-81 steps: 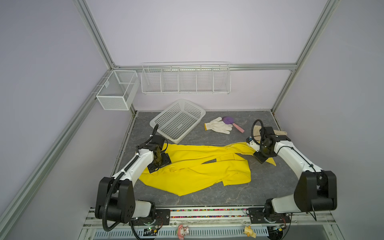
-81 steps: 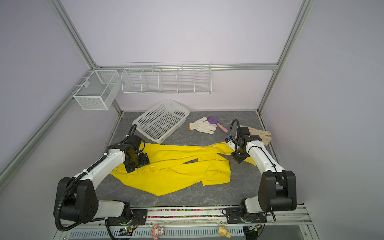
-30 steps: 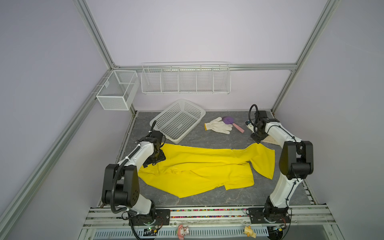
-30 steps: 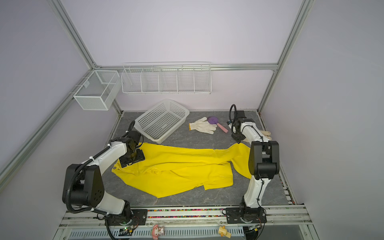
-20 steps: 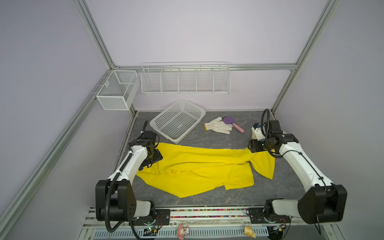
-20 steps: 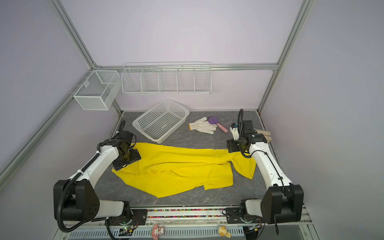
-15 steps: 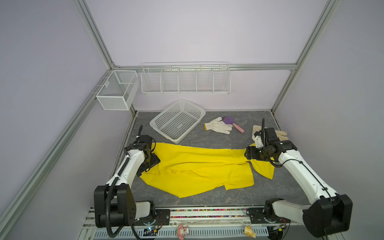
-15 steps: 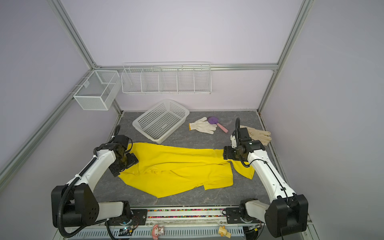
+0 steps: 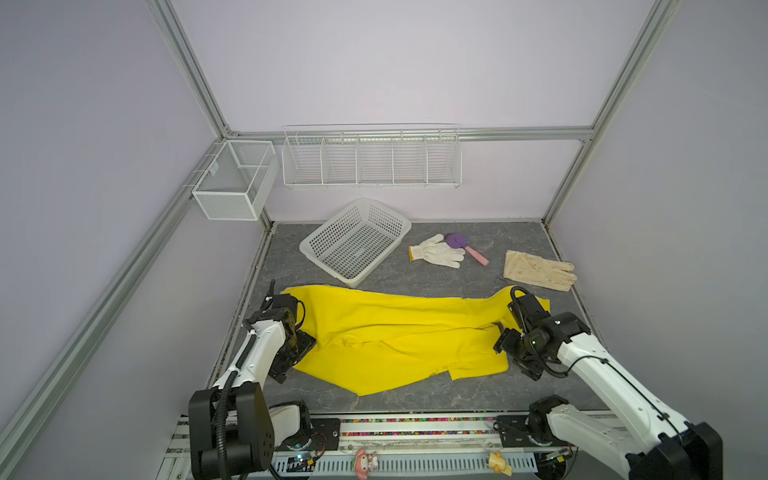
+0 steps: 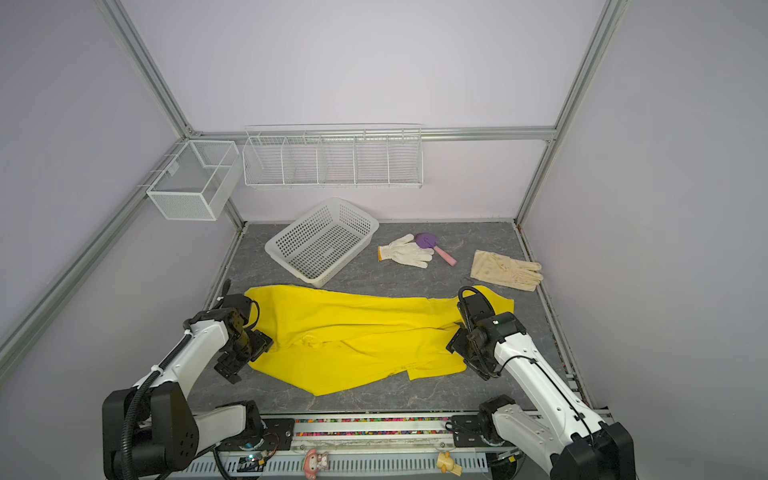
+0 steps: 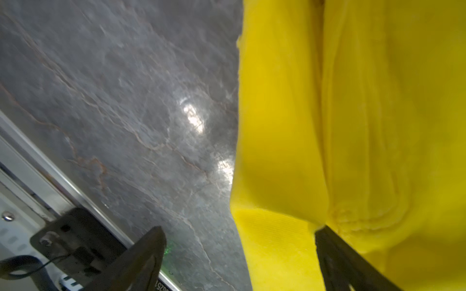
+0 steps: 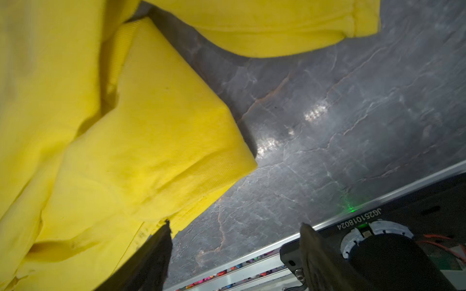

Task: Fold and stack the trousers
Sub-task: Flatten out the trousers at the center of the table.

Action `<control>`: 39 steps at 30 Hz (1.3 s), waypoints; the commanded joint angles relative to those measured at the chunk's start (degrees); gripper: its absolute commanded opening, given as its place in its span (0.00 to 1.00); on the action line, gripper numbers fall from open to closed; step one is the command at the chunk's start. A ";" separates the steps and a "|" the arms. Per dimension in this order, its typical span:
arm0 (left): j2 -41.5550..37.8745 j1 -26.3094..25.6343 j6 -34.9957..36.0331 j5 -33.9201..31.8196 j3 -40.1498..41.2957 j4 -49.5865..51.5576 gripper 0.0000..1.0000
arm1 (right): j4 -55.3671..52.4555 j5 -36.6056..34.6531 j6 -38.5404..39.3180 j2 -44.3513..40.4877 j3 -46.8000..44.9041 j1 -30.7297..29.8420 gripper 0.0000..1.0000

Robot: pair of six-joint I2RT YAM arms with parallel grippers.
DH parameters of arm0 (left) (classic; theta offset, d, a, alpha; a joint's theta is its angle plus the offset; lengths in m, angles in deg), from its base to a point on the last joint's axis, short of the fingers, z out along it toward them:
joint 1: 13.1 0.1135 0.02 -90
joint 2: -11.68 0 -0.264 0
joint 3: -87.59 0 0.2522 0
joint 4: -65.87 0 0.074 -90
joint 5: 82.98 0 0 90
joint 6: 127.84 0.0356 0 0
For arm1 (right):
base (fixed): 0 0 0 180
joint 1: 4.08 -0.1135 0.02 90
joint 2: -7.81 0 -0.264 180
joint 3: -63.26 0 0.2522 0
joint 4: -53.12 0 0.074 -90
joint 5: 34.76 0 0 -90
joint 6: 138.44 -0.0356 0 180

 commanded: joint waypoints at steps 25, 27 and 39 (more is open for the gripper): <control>-0.27 -8.32 -1.09 -1.52 -1.79 -3.98 0.00 | 14.97 -12.80 10.56 11.40 0.54 -4.93 0.08; -0.26 -8.33 1.29 -4.16 -4.90 -0.64 0.00 | 9.85 -16.12 14.48 9.51 4.20 -4.81 0.08; 8.53 -8.32 17.95 -13.63 -21.51 6.33 0.00 | -2.01 -23.57 35.09 6.61 18.72 4.06 0.11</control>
